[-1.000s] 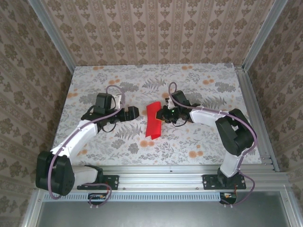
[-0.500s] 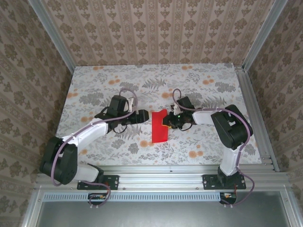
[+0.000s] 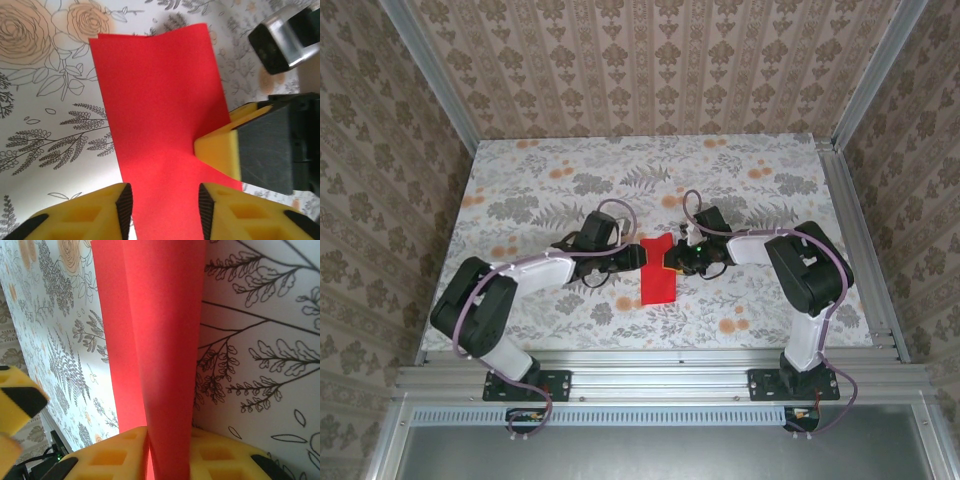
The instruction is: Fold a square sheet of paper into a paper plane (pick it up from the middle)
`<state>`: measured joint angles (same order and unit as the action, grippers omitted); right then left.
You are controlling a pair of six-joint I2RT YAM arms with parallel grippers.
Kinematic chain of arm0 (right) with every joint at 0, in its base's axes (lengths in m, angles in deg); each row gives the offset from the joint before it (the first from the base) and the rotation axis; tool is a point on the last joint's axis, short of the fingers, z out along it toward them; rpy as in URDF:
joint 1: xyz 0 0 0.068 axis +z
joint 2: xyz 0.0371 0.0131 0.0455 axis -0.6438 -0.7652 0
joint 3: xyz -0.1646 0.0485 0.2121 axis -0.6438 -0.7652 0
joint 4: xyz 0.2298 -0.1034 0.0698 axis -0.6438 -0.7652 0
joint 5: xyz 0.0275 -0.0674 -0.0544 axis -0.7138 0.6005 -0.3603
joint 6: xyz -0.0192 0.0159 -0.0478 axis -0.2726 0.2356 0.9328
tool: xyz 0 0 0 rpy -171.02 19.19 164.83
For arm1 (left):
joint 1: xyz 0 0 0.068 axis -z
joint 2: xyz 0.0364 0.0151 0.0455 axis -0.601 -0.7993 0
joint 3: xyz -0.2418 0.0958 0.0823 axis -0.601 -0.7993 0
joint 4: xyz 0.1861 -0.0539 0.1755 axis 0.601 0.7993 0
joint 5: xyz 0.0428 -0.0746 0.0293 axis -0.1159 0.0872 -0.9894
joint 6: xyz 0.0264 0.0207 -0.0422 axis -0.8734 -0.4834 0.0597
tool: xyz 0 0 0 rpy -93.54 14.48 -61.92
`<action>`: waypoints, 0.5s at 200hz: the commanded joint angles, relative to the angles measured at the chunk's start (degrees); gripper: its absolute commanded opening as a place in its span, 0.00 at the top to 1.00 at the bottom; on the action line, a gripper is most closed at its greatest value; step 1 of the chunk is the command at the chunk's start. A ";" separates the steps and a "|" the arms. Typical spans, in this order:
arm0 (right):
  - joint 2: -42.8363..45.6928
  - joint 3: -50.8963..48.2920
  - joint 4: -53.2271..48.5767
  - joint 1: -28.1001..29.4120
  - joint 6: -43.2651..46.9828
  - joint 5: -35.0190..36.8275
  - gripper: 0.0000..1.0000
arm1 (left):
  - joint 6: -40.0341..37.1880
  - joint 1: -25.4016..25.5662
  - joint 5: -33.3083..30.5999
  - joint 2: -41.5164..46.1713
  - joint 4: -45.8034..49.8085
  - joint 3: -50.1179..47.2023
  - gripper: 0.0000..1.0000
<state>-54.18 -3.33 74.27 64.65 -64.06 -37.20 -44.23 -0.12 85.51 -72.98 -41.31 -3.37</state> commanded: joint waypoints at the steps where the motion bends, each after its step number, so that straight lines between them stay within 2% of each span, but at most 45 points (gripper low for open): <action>1: 0.42 -1.01 -1.55 -0.23 1.59 0.00 0.75 | 0.83 1.12 -1.07 -2.83 -2.46 1.96 0.61; 13: 0.50 -1.01 -1.94 -0.18 1.85 0.32 0.75 | 0.77 1.52 -1.28 -4.20 -2.52 2.71 0.63; 29: 0.60 -1.26 -1.83 -0.14 1.87 0.54 0.75 | 0.68 2.09 -1.60 -5.80 -2.65 3.30 0.74; 48: 0.43 -1.92 -0.49 -0.14 1.02 0.01 0.75 | 0.43 2.54 -1.64 -7.63 -2.54 4.07 0.77; 61: 0.46 -2.08 -0.08 -0.05 0.72 -0.21 0.75 | -0.14 2.86 -1.97 -8.74 -1.65 4.91 0.83; 100: 1.01 -1.81 -1.18 -0.06 1.11 0.24 0.73 | -1.25 3.35 -2.70 -10.79 0.04 5.96 0.87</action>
<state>-53.85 -4.03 75.34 64.65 -63.71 -37.27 -43.97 2.83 83.85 -82.47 -42.58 0.98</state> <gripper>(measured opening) 0.259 0.137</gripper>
